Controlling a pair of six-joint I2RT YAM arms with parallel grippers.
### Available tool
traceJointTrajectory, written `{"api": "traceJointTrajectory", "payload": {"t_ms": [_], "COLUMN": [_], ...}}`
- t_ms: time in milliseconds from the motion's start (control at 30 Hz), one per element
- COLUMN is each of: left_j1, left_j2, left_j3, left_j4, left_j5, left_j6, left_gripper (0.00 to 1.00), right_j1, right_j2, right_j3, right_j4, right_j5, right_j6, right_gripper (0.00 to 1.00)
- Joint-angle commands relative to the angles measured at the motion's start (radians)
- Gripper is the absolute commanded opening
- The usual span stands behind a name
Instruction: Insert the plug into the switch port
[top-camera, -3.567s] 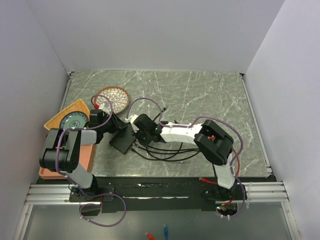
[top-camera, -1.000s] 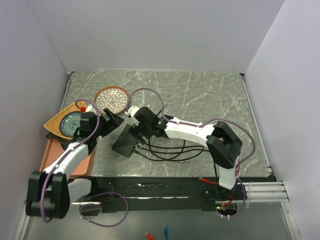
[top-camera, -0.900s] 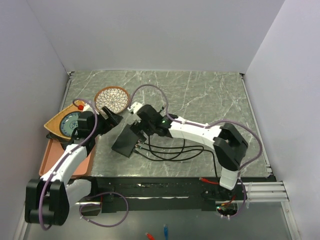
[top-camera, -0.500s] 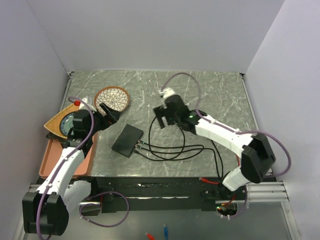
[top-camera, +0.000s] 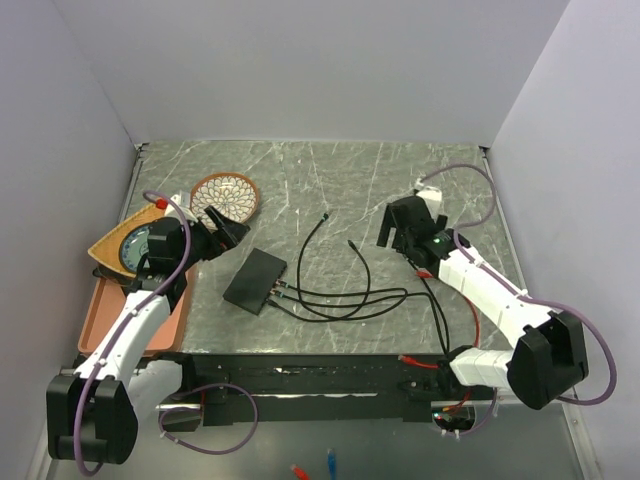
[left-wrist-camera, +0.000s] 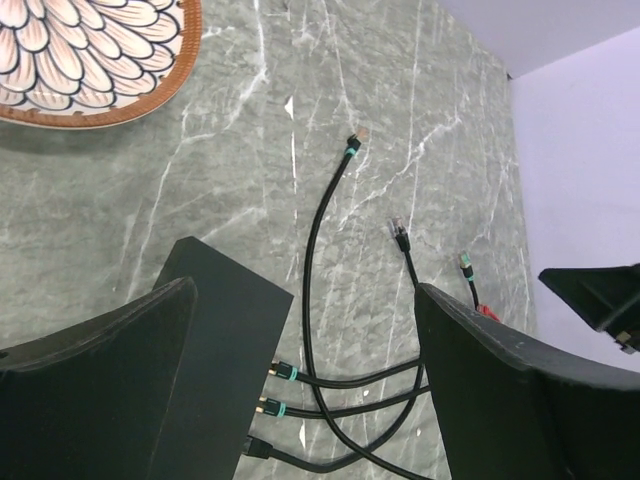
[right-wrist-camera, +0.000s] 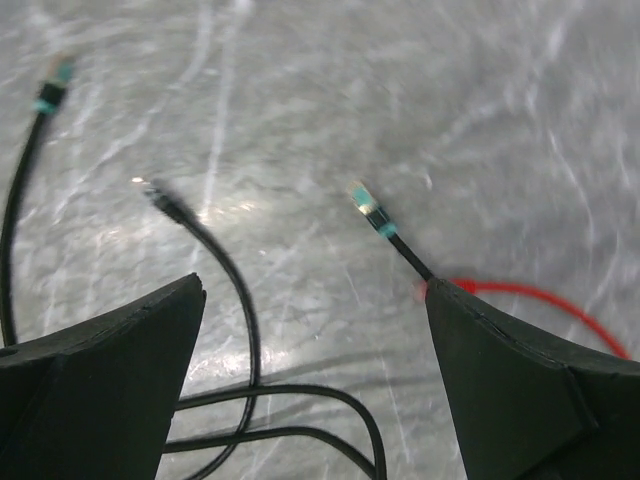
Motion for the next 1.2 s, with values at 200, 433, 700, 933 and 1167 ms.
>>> {"api": "traceJointTrajectory", "payload": {"t_ms": [200,433,700,933,1167], "left_j1": [0.003,0.003,0.004,0.004,0.003], "left_j2": [0.046,0.052,0.062,0.057,0.066], "left_j3": [0.005,-0.008,-0.008,-0.011,-0.006], "left_j4": [0.077,0.084,0.08,0.074,0.071], "left_j5": [0.059,0.058,0.058,0.047,0.046], "left_j6": [0.011,0.011,0.019,0.028,0.039], "left_gripper": [0.96,0.96,0.96,0.96,0.96], "right_j1": [-0.267,-0.411,-0.456,-0.462,-0.468], "right_j2": [0.001,0.073,0.249,0.335,0.361], "right_j3": [-0.102,-0.136,-0.09,-0.085,-0.06], "right_j4": [-0.128,-0.066,-0.075,-0.052,-0.052], "right_j5": [-0.162,-0.306,-0.351,-0.336,-0.305], "right_j6": [0.325,0.296,0.264,0.278,0.259], "right_gripper": [0.9,0.63,0.48,0.42,0.51]}}
